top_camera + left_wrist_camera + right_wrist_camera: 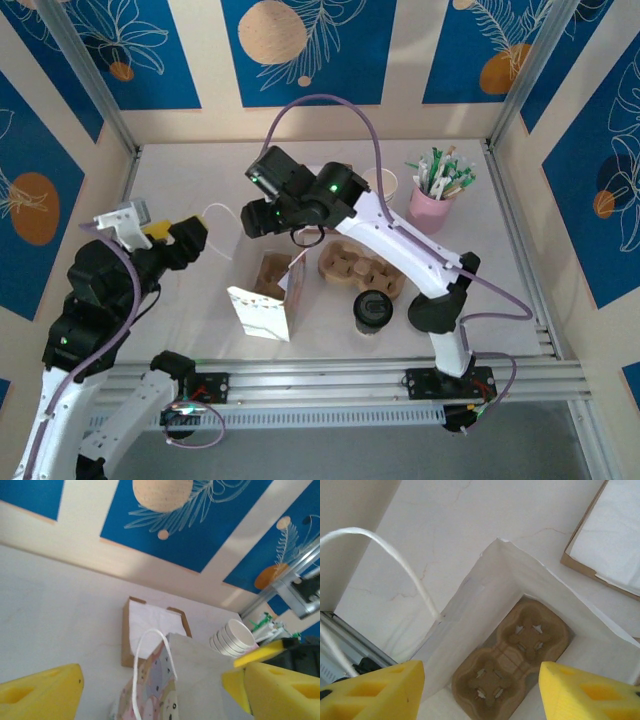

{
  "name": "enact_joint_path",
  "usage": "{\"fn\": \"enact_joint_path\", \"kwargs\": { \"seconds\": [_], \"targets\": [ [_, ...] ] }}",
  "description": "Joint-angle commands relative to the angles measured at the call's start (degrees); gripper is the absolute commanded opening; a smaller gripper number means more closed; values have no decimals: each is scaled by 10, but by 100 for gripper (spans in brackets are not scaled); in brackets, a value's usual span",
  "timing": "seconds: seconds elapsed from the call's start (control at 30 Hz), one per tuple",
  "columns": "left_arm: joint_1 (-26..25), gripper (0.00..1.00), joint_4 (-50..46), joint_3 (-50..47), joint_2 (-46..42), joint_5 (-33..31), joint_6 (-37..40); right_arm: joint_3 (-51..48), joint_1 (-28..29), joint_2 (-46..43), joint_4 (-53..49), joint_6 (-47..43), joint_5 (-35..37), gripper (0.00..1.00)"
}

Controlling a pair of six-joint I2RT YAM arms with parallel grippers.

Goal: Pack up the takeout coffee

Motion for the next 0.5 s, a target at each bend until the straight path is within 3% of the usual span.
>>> {"fn": "enact_joint_path", "kwargs": {
  "seconds": [0.0, 0.13, 0.47],
  "targets": [
    [-3, 76, -37, 22, -8, -79, 33, 4, 5, -28, 7, -6, 7, 63],
    [-3, 62, -67, 13, -7, -160, 2, -12, 7, -44, 14, -7, 11, 64],
    [19, 40, -61, -69, 12, -163, -126, -71, 8, -84, 26, 3, 21, 64]
  ]
}}
